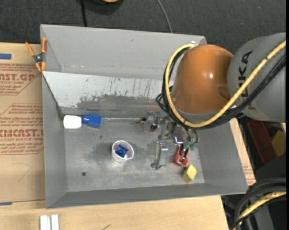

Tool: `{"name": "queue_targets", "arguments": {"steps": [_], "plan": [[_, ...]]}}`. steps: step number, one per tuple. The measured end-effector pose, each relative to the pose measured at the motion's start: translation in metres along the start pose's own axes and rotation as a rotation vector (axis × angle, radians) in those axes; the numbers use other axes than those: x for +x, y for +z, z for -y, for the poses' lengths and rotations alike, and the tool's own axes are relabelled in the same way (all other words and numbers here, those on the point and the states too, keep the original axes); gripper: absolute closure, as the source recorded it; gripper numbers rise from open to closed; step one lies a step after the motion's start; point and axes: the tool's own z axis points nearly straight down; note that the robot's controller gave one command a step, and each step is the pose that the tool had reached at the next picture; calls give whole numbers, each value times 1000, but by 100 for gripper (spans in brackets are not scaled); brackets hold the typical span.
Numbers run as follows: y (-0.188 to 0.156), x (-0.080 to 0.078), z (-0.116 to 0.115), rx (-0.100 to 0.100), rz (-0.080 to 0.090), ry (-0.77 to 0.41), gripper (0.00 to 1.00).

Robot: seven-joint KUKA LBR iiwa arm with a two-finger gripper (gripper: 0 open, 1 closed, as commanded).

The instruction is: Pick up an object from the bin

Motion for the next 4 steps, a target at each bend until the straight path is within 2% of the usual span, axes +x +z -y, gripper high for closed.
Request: {"name": "queue_targets", "arguments": {"steps": [1,2,3,4], "plan": [[-4,-1,0,-1,8,1,0],[22,-7,-8,0,15,-42,0],[75,-15,-25,0,11,-201,0],[97,-22,-29,-1,9,-169,0]]}}
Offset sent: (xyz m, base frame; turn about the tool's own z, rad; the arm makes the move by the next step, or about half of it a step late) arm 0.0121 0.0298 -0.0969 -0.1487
